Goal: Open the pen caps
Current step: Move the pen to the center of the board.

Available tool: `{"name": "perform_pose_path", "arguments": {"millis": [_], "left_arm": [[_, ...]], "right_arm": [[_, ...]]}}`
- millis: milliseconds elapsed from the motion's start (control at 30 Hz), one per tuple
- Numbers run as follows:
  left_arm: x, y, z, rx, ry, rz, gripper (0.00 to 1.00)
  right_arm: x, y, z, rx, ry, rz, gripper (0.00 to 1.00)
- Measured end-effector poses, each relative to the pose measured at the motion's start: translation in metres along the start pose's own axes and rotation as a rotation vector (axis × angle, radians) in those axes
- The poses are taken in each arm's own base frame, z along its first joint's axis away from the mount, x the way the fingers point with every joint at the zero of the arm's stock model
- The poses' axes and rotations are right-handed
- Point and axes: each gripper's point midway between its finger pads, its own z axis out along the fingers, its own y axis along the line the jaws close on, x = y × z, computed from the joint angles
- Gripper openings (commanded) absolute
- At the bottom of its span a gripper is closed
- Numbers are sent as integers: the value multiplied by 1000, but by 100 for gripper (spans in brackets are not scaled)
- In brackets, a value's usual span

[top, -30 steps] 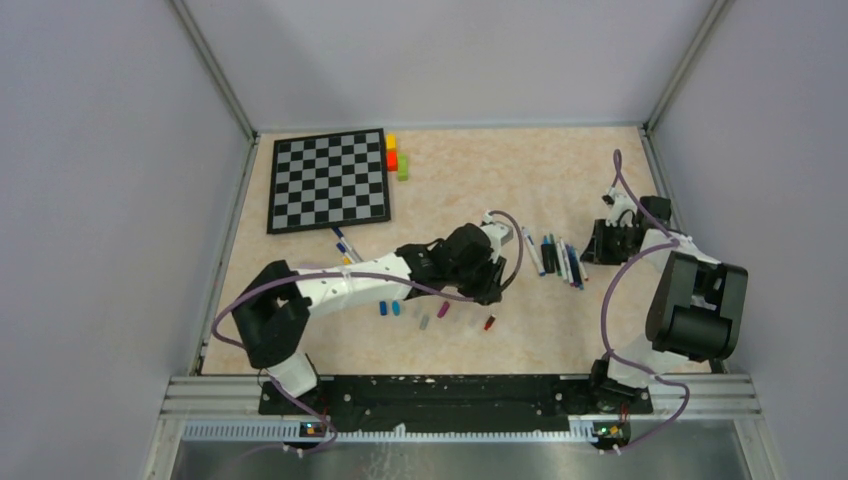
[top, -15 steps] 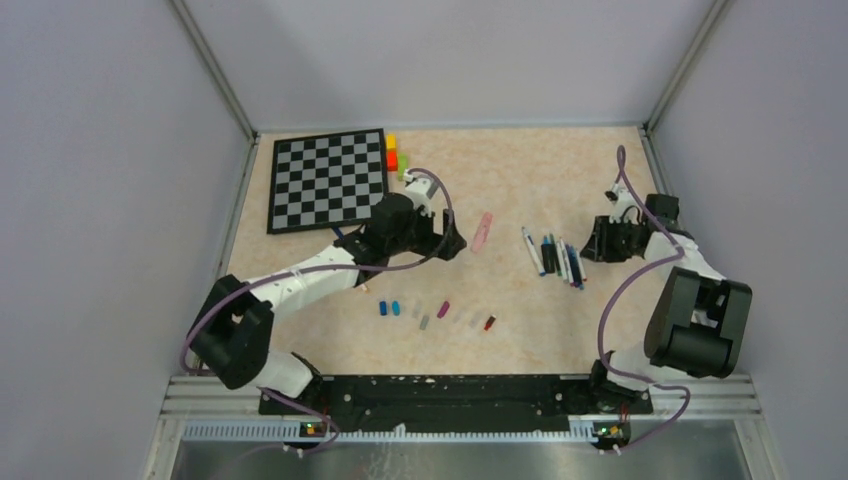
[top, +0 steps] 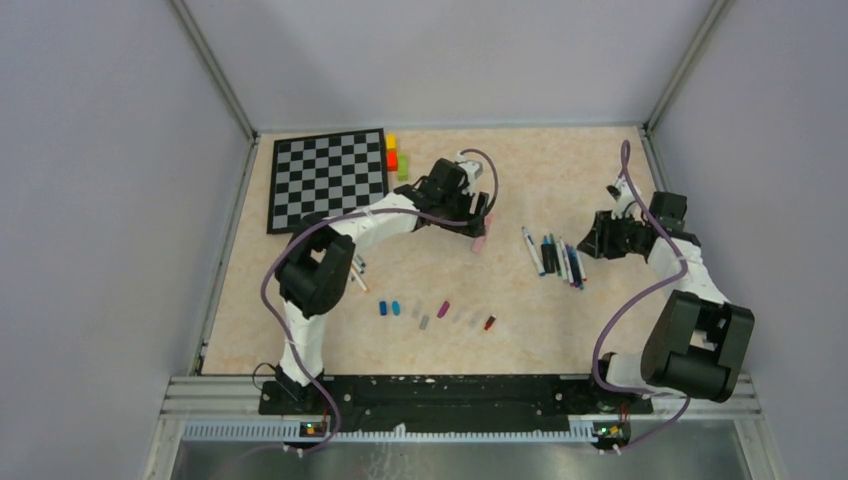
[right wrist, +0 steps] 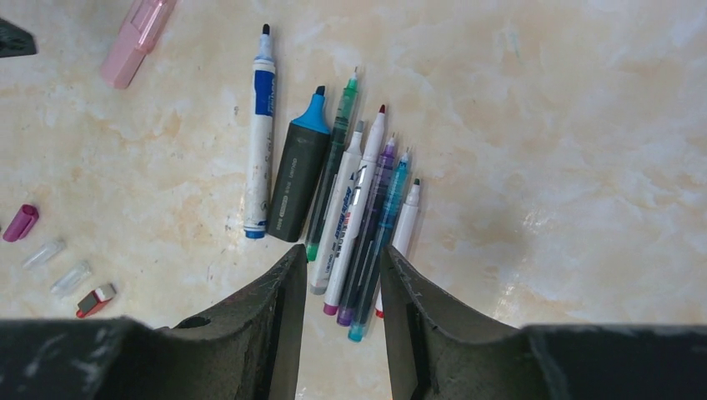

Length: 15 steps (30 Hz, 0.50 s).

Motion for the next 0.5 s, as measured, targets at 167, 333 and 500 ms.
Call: {"name": "perform_pose_path", "arguments": {"millis": [167,333,500], "left_arm": [[6,13,23,-72,76,30,79],[9,12,46,-104,120,56,77],[15,12,60,-141,153,84,67]], "right_arm": [[0,4,-1,-23,-5,4,37],[0,8,-1,-42,-5,8,37],[-2,11,-2,-53,-12,5,37]]}}
